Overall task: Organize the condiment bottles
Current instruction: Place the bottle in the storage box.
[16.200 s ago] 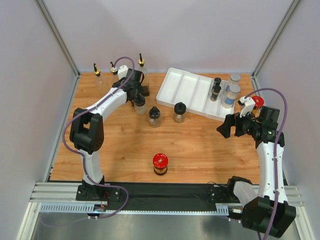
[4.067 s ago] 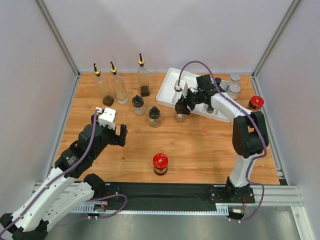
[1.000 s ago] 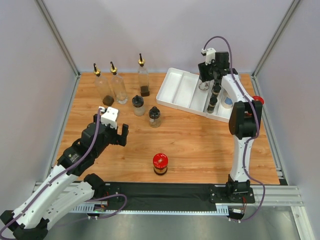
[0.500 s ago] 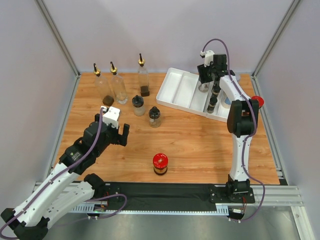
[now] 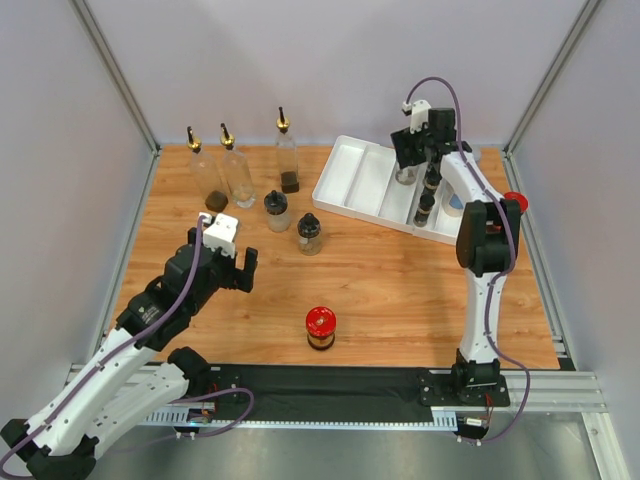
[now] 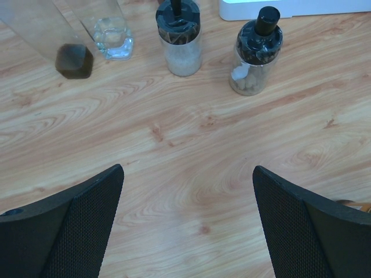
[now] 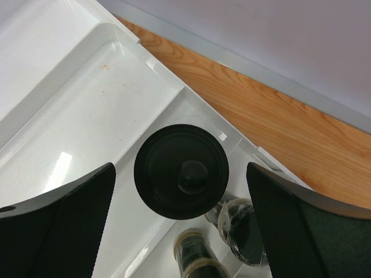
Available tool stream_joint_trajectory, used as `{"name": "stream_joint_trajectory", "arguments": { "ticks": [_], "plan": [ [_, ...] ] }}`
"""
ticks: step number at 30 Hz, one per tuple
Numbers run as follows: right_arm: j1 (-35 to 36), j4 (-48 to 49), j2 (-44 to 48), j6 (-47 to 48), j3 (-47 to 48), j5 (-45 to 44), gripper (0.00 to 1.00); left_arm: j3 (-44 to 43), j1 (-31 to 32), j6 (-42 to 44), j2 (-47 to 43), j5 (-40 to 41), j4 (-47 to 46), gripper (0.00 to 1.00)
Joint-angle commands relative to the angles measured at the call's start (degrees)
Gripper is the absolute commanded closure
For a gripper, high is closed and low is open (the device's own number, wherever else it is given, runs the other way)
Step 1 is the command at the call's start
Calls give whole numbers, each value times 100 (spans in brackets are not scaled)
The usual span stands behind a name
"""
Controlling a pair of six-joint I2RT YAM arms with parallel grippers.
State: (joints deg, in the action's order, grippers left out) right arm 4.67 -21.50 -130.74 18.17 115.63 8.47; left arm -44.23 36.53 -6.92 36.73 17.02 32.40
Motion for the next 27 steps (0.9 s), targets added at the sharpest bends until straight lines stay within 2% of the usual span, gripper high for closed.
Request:
{"name": "stream_joint_trajectory", "arguments": {
  "ticks": [1, 4, 12, 15, 20, 27],
  "plan": [
    [8, 234, 672, 55, -85, 31, 4, -130, -24, 120, -61, 21, 12, 0],
    [8, 59, 944, 28, -85, 189, 0, -130, -23, 120, -61, -5, 20, 0],
    [192, -794, 2007, 485, -357, 656, 0, -139, -15, 120, -105, -119, 3, 0],
    [306, -1049, 2613, 424, -795, 866, 0, -130, -15, 129, -122, -198, -32, 0],
    [430, -1181, 3921, 283, -2175, 1595, 0, -156, -24, 94, -105, -382, -102, 0],
    [439, -2147, 5240, 581, -3581, 3229, 0, -647, -23, -125, 220, -980, -6, 0]
  ]
}}
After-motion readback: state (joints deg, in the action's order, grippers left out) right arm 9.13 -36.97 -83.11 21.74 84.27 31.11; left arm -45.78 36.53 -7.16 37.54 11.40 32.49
